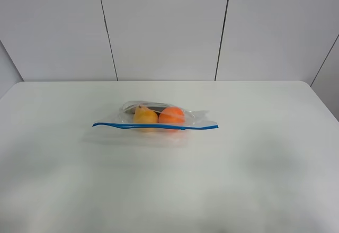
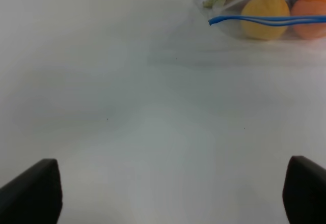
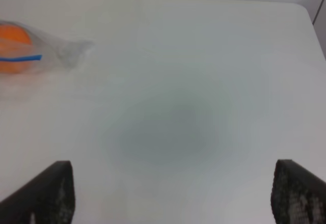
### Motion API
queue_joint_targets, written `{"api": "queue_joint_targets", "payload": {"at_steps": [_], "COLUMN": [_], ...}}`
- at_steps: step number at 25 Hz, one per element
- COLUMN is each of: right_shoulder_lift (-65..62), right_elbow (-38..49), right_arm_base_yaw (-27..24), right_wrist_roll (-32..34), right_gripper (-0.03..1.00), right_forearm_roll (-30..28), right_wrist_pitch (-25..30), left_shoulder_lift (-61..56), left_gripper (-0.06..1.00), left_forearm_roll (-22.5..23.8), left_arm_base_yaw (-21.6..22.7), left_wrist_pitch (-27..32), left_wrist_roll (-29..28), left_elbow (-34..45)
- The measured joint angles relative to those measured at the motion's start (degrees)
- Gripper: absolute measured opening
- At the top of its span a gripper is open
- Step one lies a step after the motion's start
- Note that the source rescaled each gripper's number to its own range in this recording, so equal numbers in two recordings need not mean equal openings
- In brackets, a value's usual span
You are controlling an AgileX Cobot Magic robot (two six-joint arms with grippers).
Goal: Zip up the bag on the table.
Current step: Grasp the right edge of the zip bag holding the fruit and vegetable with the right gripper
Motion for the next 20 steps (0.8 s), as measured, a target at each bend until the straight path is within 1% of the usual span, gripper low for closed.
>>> {"api": "queue_joint_targets", "payload": {"at_steps": [5, 8, 13, 16, 20], "right_shoulder_lift": [0.51, 6.62, 26.82, 39.17, 54.39], "right_elbow": [-0.33, -4.06, -15.53, -22.24, -29.32], "right_arm_base_yaw": [0.0, 0.0, 0.0, 0.0, 0.0], "right_wrist_roll": [0.0, 0.0, 0.0, 0.0, 0.14], "right_gripper": [0.89, 0.89, 0.89, 0.89, 0.9], "right_forearm_roll": [0.0, 0.0, 1.44, 4.41, 8.62], "right_wrist_pitch": [-0.02, -0.15, -0.6, -0.93, -2.94], "left_shoulder_lift": [0.0, 0.0, 0.0, 0.0, 0.0], "left_gripper": [1.0, 1.0, 1.0, 1.0, 1.0], "left_forearm_roll": [0.0, 0.0, 0.0, 0.0, 0.0], "left_arm_base_yaw": [0.0, 0.0, 0.0, 0.0, 0.0], "left_wrist_pitch": [0.0, 0.0, 0.0, 0.0, 0.0], "left_wrist_roll": [0.0, 0.0, 0.0, 0.0, 0.0], "left_elbow": [0.0, 0.0, 0.0, 0.0, 0.0]}}
